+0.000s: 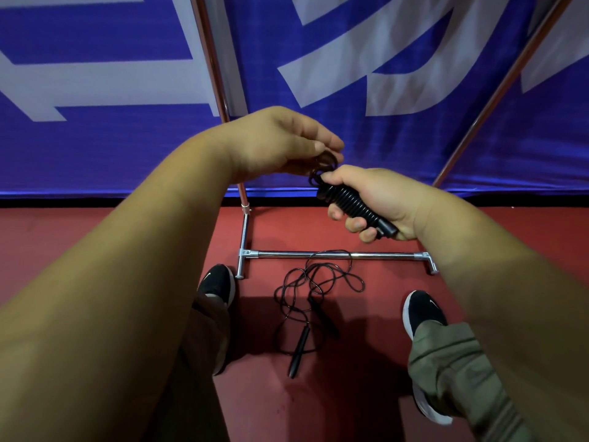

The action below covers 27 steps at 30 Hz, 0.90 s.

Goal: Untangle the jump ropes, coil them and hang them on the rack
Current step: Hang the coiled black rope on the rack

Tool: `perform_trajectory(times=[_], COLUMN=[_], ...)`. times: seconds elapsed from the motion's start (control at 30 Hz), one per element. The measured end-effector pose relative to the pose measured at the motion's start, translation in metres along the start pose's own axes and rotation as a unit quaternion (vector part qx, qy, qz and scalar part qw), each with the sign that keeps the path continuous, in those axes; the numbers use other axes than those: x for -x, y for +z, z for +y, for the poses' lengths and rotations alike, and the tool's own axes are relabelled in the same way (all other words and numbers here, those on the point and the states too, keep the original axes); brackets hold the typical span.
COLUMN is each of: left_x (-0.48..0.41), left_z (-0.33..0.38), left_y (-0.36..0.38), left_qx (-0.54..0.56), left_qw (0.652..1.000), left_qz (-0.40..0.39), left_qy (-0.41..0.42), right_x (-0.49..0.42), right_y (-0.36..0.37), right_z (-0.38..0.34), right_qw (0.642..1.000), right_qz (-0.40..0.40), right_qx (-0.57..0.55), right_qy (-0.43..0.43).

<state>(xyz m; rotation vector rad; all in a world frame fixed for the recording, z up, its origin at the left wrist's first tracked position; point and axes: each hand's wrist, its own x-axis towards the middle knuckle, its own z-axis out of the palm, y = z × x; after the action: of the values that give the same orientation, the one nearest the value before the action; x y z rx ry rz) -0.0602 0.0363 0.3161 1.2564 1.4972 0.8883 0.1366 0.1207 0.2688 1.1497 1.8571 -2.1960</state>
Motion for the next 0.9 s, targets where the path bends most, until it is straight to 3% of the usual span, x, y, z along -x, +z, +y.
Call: perform_trajectory(times=[0.3,0.47,0.7,0.9], left_x=[-0.008,-0.007,-0.010,-0.013], left_z=[-0.012,-0.007,-0.005,-0.003], left_y=[0.007,0.010,0.020,0.028], left_qx=[0.017,-0.002,-0.049,0.037], left_qw=[0.998,0.993,0.992,0.985], left_qz=[0.053,0.117,0.117,0.165], left_qy=[0.021,0.001,0.002,-0.016], right_x=[0.002,0.000,-0.006,-0.007], right_y=[0.000,0.001,0.001,0.001], right_z=[-0.004,-0.004,0.001,-0.002], right_qw=[0.998,0.996,0.997,0.995], right_qz=[-0.029,0.019,0.037,0.040], right_qx=[-0.057,-0.078,-0.068,-0.078], right_qy=[-0.027,-0.037,-0.028,-0.048])
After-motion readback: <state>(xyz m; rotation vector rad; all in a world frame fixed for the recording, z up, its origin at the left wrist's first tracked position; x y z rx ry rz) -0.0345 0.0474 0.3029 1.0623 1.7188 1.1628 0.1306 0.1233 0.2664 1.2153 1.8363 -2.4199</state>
